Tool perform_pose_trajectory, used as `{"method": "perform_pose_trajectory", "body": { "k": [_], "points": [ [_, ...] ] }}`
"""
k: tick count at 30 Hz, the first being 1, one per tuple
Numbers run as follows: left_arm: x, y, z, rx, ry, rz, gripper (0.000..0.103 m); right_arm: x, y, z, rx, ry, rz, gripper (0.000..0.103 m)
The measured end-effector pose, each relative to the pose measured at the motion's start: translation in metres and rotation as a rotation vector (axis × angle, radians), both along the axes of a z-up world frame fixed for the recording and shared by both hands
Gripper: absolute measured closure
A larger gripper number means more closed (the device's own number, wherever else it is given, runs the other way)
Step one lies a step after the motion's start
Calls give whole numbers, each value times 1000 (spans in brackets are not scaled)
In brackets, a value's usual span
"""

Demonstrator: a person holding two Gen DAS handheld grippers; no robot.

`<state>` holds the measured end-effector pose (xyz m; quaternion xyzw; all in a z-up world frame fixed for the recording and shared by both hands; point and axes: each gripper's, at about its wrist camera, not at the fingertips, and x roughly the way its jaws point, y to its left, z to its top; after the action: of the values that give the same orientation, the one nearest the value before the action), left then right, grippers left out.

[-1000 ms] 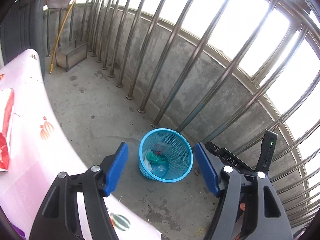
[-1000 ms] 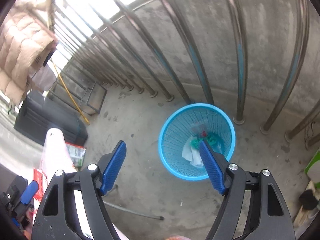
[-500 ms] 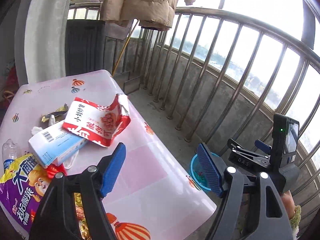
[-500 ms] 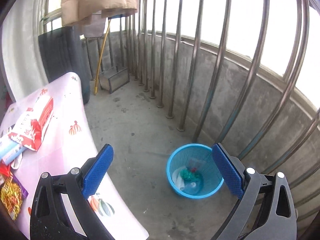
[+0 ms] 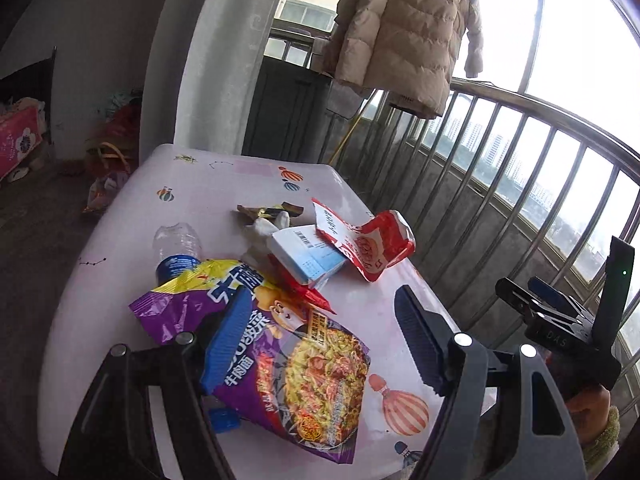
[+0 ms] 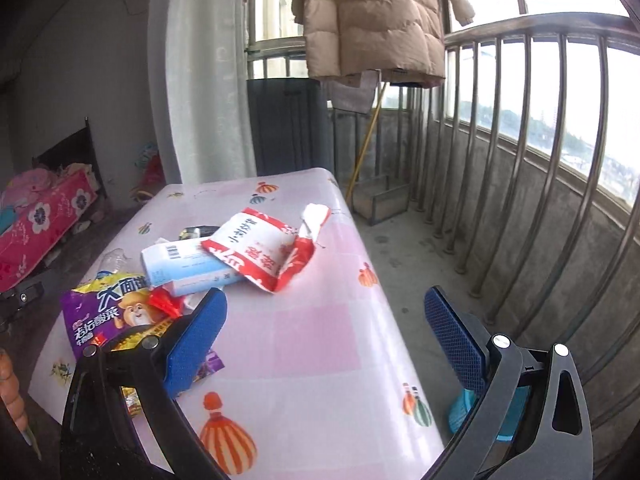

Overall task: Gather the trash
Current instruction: 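Move both tools back over the table toward the noodle bag and bottle, then grasp the Pepsi bottle with the left tool while the right tool grasps the purple noodle bag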

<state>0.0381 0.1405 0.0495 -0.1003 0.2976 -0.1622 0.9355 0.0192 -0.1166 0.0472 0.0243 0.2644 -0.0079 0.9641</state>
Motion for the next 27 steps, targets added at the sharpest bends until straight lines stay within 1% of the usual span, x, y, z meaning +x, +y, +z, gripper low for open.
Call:
{"method": "perform_pose_trajectory", "body": {
  "k": [1, 3, 4, 6, 8, 11, 13, 15, 20, 22, 25, 27],
  "points": [
    [-4, 12, -2, 1, 1, 20, 31, 2, 13, 0, 5, 3, 43, 8],
    [-9, 34, -7, 1, 11, 65, 31, 7, 33, 0, 13, 20, 126, 12],
    [-11, 44, -9, -6, 21, 84, 31, 7, 48, -1, 17, 30, 169, 17],
    [-13, 63, -14, -35, 37, 119, 31, 11, 69, -4, 28, 58, 234, 22],
    [-14, 77, -16, -57, 43, 142, 35, 16, 86, -7, 45, 98, 292, 32],
    [-15, 91, -21, -82, 53, 155, 42, 16, 113, -12, 55, 150, 376, 39],
    [-14, 100, -26, -94, 71, 160, 49, 10, 130, -15, 19, 158, 416, 39],
    [-13, 105, -32, -107, 90, 152, 52, 8, 142, -19, -13, 169, 445, 40],
    [-9, 108, -46, -140, 141, 127, 64, 4, 165, -30, -39, 222, 538, 41],
    [-6, 107, -50, -150, 155, 120, 70, 2, 175, -36, -79, 235, 564, 41],
    [0, 105, -56, -158, 177, 104, 76, -2, 190, -45, -148, 243, 588, 41],
    [5, 103, -59, -162, 188, 95, 78, -3, 199, -51, -206, 246, 586, 41]
  ]
}}
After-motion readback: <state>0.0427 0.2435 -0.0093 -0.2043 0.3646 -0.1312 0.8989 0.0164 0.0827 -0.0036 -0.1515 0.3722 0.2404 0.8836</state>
